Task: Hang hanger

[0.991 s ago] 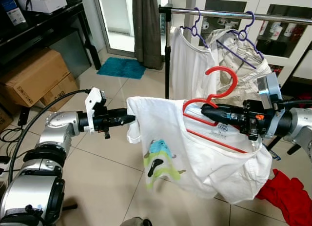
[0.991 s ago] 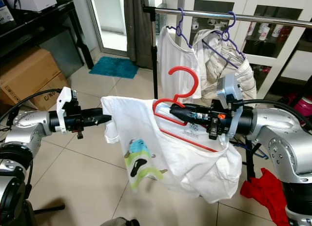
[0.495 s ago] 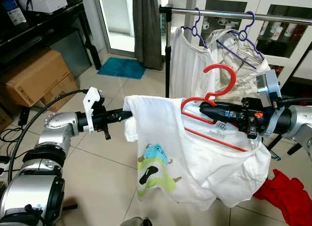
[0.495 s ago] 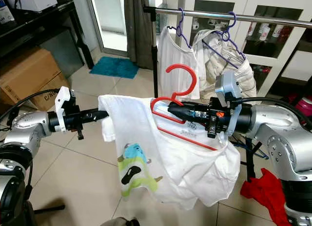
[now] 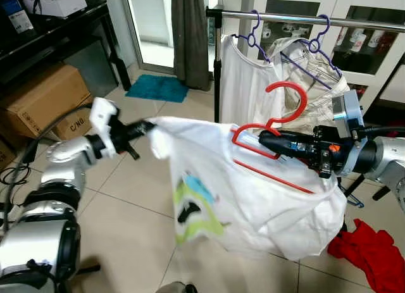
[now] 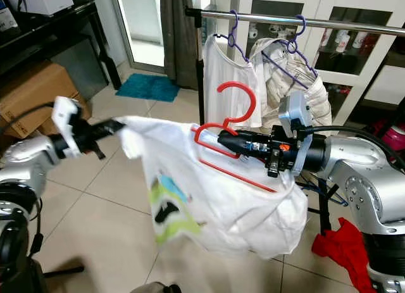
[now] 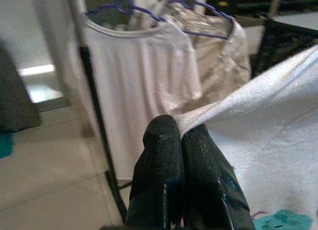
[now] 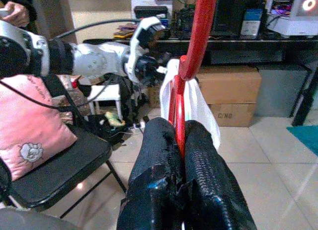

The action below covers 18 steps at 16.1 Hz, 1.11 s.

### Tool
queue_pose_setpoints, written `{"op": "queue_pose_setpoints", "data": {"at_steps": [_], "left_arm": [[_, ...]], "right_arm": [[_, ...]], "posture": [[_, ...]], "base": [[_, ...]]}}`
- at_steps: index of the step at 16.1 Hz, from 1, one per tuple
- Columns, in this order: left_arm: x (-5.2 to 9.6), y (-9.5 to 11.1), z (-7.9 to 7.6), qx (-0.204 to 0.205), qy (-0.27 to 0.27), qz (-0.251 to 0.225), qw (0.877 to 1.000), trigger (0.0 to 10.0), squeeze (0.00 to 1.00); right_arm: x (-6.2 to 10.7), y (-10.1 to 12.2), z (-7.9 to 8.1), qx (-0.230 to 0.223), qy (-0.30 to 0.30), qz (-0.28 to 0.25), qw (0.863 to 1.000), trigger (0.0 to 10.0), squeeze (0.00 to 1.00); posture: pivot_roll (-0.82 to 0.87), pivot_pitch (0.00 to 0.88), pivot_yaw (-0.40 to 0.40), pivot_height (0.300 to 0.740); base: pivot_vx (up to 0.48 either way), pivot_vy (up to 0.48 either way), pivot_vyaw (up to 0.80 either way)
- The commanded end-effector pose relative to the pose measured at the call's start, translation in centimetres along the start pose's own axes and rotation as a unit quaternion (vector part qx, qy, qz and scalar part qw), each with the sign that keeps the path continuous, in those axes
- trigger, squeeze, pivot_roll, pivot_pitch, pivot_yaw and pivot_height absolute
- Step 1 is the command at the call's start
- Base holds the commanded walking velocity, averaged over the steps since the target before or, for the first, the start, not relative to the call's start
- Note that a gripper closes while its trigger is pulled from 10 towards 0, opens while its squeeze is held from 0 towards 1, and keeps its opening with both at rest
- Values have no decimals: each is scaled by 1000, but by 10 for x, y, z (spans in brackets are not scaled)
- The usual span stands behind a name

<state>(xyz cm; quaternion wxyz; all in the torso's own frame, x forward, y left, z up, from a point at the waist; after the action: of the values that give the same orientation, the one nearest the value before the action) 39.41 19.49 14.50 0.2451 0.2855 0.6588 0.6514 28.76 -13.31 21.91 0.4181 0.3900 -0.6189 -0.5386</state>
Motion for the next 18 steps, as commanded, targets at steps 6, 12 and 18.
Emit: {"op": "queue_pose_setpoints", "data": {"at_steps": [6, 12, 18], "left_arm": [[34, 2, 42, 38, 147, -44, 987, 0, 0], [17, -8, 11, 28, 66, -41, 997, 10000, 690], [-1, 2, -15, -6, 23, -65, 998, 10000, 1000]], "right_arm": [[2, 0, -3, 9, -18, 0, 1000, 0, 0], [2, -8, -1, 0, -29, 5, 1000, 0, 0], [8, -47, 17, -48, -59, 41, 996, 0, 0]], "posture": [[-187, 0, 108, 740], [-188, 0, 101, 740], [-170, 0, 85, 740]], "base": [[0, 0, 0], [0, 0, 0], [0, 0, 0]]}}
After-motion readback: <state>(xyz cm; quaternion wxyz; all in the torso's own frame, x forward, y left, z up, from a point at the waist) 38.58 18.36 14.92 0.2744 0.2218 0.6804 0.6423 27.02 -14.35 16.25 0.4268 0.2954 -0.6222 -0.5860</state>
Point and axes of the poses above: a point about 5 cm out from each wrist's last joint towards the gripper, its own x axis pointing back from the gripper into the wrist, its own y axis along the axis of the wrist's last joint, z = x × y, the point moved 6 cm from there along -x, pointing out of the wrist towards the gripper, and after that the axes turned 3 degrees about x, right-handed, at the moved point
